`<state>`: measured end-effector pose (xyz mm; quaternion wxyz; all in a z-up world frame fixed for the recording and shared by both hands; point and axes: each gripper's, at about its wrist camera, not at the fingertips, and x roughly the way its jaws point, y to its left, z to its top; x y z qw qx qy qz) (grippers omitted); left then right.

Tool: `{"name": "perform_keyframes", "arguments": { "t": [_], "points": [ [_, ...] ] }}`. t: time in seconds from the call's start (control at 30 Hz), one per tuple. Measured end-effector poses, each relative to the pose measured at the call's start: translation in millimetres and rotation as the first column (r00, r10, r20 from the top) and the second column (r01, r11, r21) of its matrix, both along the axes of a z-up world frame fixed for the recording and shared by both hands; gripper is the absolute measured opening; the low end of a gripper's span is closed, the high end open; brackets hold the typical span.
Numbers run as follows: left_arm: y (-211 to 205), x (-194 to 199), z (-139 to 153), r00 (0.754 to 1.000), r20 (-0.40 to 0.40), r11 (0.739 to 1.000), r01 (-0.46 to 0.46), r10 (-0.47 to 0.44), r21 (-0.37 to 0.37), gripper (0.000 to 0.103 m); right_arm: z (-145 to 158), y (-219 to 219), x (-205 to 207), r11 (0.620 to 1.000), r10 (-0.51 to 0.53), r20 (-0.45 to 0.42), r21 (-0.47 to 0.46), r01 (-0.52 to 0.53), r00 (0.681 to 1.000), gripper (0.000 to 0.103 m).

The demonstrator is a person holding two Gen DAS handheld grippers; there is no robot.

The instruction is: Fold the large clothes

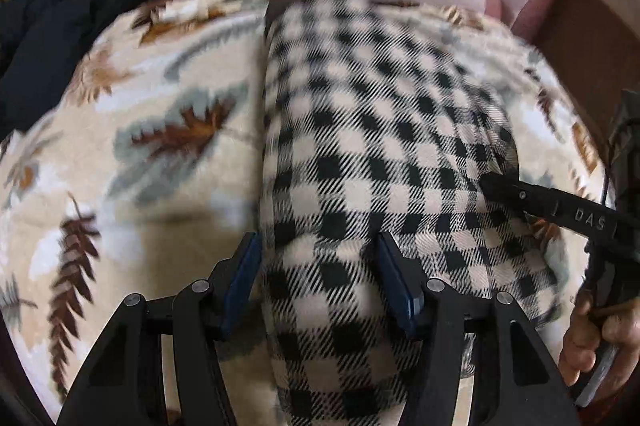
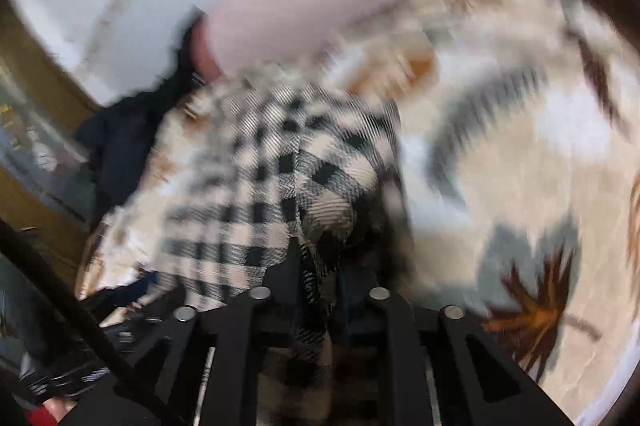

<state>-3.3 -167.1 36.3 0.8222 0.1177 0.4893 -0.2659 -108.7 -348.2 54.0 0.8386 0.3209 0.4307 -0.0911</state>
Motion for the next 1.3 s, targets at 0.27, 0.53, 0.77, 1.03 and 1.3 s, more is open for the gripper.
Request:
{"name": "perform_keyframes", "arguments": {
  "t": [0.27,0.53,0.77,1.03,1.3],
  "points": [
    [9,-22,21,0.999,0.029,0.999,0.039,-0.039,-0.018,0.057,39,-20,-43,0.997,-0.071,0.126,0.000,0.072,0.990,0.046],
    [59,-33,7,0.997,-0.011,0.993,-0.077,0.076,-0.087,0.057,46,56,-45,0.976,0.219,0.099,-0.033,-0.217,0.971,0.026],
    [56,-40,-5,0.999,-0.039,0.999,-0.032,0.031,-0.024,0.056,9,46,-50,0.980,0.145,-0.163,-0.114,-0.164,0.976,0.010],
    [75,-20,32,0.999,-0.033,0.984,-0.024,0.018,-0.174,0.065,38,-1,-72,0.998,0.008,0.035,-0.056,-0.006,0.999,0.071],
    [31,62,-7,0.957,-0.281,0.948,-0.027,-0.067,-0.316,0.076,6,-29,-4,1.000,-0.018,0.027,0.016,0.017,0.999,0.086]
  ]
}}
